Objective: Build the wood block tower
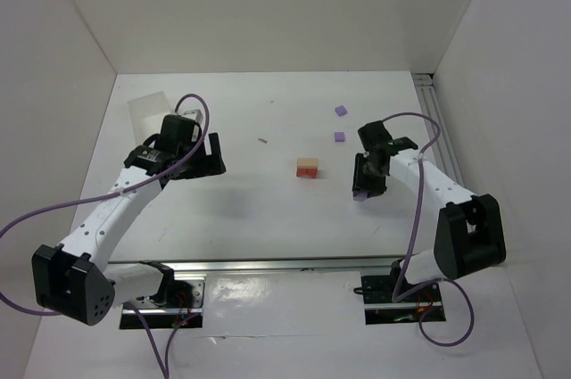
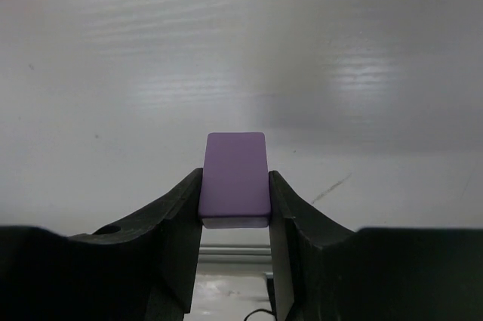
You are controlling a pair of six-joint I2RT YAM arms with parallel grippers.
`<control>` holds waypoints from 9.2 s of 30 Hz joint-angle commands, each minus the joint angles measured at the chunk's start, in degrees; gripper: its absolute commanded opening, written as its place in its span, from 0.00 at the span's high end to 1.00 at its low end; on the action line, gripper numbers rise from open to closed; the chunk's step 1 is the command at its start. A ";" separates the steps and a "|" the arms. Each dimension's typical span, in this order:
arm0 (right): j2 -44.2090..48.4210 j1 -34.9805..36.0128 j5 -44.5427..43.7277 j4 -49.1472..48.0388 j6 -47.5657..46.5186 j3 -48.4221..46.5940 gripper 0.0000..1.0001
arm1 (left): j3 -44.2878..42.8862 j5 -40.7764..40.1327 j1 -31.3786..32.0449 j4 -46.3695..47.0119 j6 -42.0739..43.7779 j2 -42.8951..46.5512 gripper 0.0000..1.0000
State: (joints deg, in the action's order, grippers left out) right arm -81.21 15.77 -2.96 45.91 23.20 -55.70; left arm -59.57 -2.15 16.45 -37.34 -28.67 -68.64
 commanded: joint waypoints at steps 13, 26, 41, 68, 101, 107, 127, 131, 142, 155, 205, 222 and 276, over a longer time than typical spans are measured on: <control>-16.52 -3.89 5.33 8.58 -4.91 -11.35 0.71 | -0.81 0.92 0.16 -0.10 1.33 2.55 0.08; -28.13 -8.91 3.31 7.35 -5.98 -20.58 0.60 | -0.81 2.06 0.16 0.43 1.33 0.44 0.08; -20.05 -5.50 -5.39 -1.77 0.71 -18.50 0.19 | -1.34 2.07 0.16 0.96 1.33 -0.62 0.08; -16.53 -9.96 -21.82 -3.55 3.43 -8.81 0.20 | -2.39 2.59 0.16 0.43 0.80 -0.09 0.08; -19.07 -7.33 -12.16 -15.94 1.77 -8.19 0.27 | -2.39 1.54 0.69 -0.10 0.80 -0.70 0.08; -20.57 -7.33 -12.16 -15.41 1.76 -9.51 0.31 | -2.39 1.54 0.69 -0.63 0.80 -0.70 0.08; -22.15 -7.33 -12.77 -14.89 0.18 -12.68 0.39 | -2.92 1.54 0.69 -0.63 0.80 -0.70 0.08; -22.15 -7.33 -12.77 -14.89 0.18 -12.68 0.39 | -2.92 1.54 0.69 -0.63 0.80 -0.70 0.08; -22.15 -7.33 -12.24 -14.89 0.18 -12.15 0.55 | -2.92 1.54 0.69 -0.63 0.80 -0.70 0.08; -11.87 -5.06 -13.30 -7.78 0.87 -19.17 0.60 | -3.53 -1.71 0.69 -1.68 0.80 -0.70 0.08; -24.44 23.87 -21.56 3.92 16.17 -35.97 0.58 | -3.18 -3.30 0.69 -2.21 0.28 0.88 0.08; -26.54 23.87 -21.03 3.40 15.65 -36.23 0.56 | -3.18 -2.77 0.69 -2.21 0.28 0.35 0.08; -27.60 23.87 -22.09 4.45 15.65 -37.81 0.34 | -3.18 -2.24 0.69 -1.68 0.28 0.35 0.08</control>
State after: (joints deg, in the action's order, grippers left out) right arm -108.22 39.03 -23.35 49.08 38.15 -90.37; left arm -62.06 -5.13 16.97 -40.23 -28.62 -69.21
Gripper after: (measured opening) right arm 0.646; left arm 0.921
